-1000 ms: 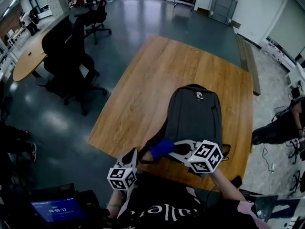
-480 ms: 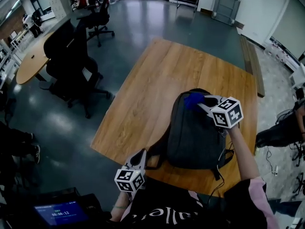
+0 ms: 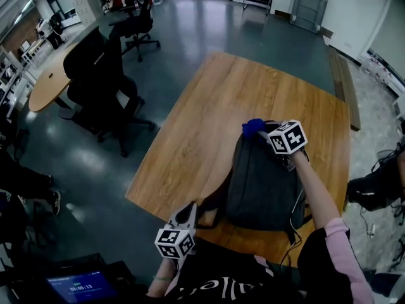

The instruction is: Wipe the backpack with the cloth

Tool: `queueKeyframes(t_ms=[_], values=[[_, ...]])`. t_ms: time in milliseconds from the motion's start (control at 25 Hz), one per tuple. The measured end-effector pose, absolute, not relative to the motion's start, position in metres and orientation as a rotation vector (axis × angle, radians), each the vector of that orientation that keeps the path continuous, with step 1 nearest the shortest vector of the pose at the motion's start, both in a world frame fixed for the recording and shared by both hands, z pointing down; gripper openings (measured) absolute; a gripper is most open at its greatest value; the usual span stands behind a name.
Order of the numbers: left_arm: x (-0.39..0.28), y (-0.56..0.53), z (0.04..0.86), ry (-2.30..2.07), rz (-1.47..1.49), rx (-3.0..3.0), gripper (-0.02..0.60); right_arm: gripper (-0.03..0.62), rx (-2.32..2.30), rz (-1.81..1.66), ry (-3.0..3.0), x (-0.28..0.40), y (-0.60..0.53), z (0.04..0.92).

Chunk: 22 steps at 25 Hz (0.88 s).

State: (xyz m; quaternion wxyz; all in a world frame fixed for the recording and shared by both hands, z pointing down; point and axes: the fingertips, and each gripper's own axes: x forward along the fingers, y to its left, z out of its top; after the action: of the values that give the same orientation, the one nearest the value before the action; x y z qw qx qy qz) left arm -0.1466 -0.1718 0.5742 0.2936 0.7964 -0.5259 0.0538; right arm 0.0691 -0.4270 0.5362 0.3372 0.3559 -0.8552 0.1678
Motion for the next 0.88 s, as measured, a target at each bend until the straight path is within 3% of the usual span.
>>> queueKeyframes(t_ms=[400, 880], values=[[-0.128, -0.178, 0.558, -1.370, 0.165, 2.139, 0.000, 0.055, 1.088, 0.486, -2.067, 0.194, -0.410, 0.532], [-0.050, -0.180, 0.544, -1.249, 0.162, 2.263, 0.000, 0.055, 1.311, 0.587, -1.996, 0.318, -0.374, 0.543]])
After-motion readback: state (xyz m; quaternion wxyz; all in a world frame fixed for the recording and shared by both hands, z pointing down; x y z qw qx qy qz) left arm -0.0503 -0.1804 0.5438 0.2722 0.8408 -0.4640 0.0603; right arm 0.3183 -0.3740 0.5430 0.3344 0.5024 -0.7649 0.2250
